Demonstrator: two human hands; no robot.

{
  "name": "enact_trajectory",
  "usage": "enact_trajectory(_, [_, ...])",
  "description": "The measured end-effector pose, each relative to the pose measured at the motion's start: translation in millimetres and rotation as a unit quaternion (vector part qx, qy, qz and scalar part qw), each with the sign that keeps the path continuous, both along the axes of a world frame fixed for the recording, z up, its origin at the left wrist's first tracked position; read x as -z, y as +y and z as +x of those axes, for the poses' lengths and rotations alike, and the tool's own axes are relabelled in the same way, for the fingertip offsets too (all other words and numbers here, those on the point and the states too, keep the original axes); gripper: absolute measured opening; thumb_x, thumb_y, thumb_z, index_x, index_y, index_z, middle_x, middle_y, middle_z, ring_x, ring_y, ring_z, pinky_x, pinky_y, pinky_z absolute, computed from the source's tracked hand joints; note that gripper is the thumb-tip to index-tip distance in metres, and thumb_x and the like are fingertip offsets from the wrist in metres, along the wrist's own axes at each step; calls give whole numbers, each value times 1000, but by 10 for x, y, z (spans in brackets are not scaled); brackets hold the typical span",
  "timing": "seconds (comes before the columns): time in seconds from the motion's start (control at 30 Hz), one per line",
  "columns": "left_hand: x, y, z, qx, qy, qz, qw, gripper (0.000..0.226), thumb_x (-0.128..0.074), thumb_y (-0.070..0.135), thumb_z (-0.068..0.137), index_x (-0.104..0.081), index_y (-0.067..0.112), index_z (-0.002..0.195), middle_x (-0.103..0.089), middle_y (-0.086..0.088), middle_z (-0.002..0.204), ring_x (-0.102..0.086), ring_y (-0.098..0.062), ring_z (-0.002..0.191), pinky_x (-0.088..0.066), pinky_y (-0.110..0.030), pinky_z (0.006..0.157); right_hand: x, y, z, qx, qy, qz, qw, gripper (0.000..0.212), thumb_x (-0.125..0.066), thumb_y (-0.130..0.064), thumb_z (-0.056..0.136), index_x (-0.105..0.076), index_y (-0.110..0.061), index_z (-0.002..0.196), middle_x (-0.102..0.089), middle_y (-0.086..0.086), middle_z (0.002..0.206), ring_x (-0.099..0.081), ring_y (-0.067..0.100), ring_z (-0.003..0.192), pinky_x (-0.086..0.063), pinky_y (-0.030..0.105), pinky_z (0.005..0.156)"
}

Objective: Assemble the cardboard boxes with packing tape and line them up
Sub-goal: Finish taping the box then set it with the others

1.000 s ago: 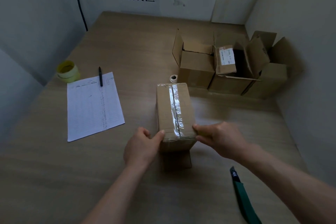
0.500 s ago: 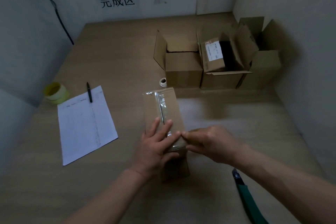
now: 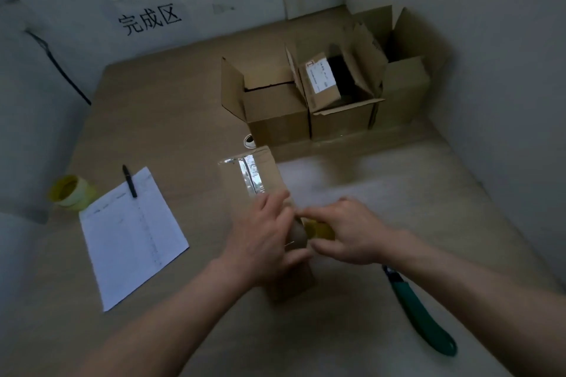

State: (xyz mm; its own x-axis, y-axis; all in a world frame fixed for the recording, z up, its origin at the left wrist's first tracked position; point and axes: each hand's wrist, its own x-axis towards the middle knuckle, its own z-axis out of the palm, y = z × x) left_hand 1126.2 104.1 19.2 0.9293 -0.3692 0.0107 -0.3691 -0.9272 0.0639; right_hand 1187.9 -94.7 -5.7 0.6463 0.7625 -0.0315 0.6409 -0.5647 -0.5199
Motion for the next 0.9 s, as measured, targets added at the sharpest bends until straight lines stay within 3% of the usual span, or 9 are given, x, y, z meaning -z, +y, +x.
enact_trajectory(0.13, [-51,-52,203,54,67,-35,996,57,-61,49,79,-49,20,126,-59,2,121,-45,-20,103,-42,-33,80,-3,-92,-179,116,70,35,990,55,-66,-37,80,-55,-34,133,-66,-11,115,-61,10,97,-46,27,87])
enact_trajectory(0.23, [-68,46,162,67,84,-43,993,66,-62,42,81,-37,21,139,-58,8,112,-45,-16,101,-26,-24,72,-9,-144,-300,162,113,34,980,37,-72,-38,75,-68,-31,111,-68,-10,97,-61,11,87,-50,29,78])
enact_trajectory(0.3, [-141,38,106,57,106,-45,992,72,-64,47,81,-32,26,142,-50,12,105,-42,-11,98,-24,-24,71,-113,-154,-343,161,139,12,977,23,-75,-39,76,-70,-28,96,-65,-9,84,-59,11,78,-51,33,72])
enact_trajectory(0.37, [-173,-18,77,29,137,-57,989,74,-63,56,80,-30,32,141,-43,15,97,-39,-9,94,-31,-27,75,-261,-123,-328,154,100,-52,982,22,-73,-43,78,-69,-28,94,-61,-8,79,-56,13,78,-48,32,68])
enact_trajectory(0.43, [-166,-65,101,8,154,-69,986,66,-60,61,81,-33,37,137,-48,15,92,-45,-12,96,-40,-34,78,-395,-57,-291,150,4,-125,981,25,-68,-49,80,-68,-31,99,-60,-8,81,-58,17,82,-46,31,69])
enact_trajectory(0.53, [-174,-125,240,-5,187,-20,982,53,-59,61,84,-41,46,132,-59,13,90,-56,-17,94,-44,-33,71,-502,40,-252,147,-57,-147,976,30,-67,-51,81,-68,-35,106,-61,-9,83,-60,19,86,-47,32,70])
enact_trajectory(0.67, [-258,-239,450,-9,244,61,968,45,-66,58,82,-56,49,126,-59,13,91,-52,-14,87,-39,-31,69,-502,70,-244,130,-99,-143,976,24,-69,-52,81,-67,-33,95,-59,-8,84,-54,16,85,-52,36,71])
enact_trajectory(0.8, [-244,-388,512,-65,252,24,965,31,-75,43,79,-69,40,109,-62,10,92,-56,-16,91,-43,-29,71,-397,19,-262,135,-139,-135,972,23,-69,-52,79,-61,-30,77,-56,-6,87,-50,16,89,-43,30,64])
enact_trajectory(0.9, [-138,-345,468,-119,235,-29,964,27,-80,41,74,-71,40,99,-66,11,98,-58,-15,96,-47,-26,74,-228,-146,-456,185,-137,-2,973,34,-69,-52,75,-70,-24,94,-62,-3,107,-53,17,106,-45,31,82])
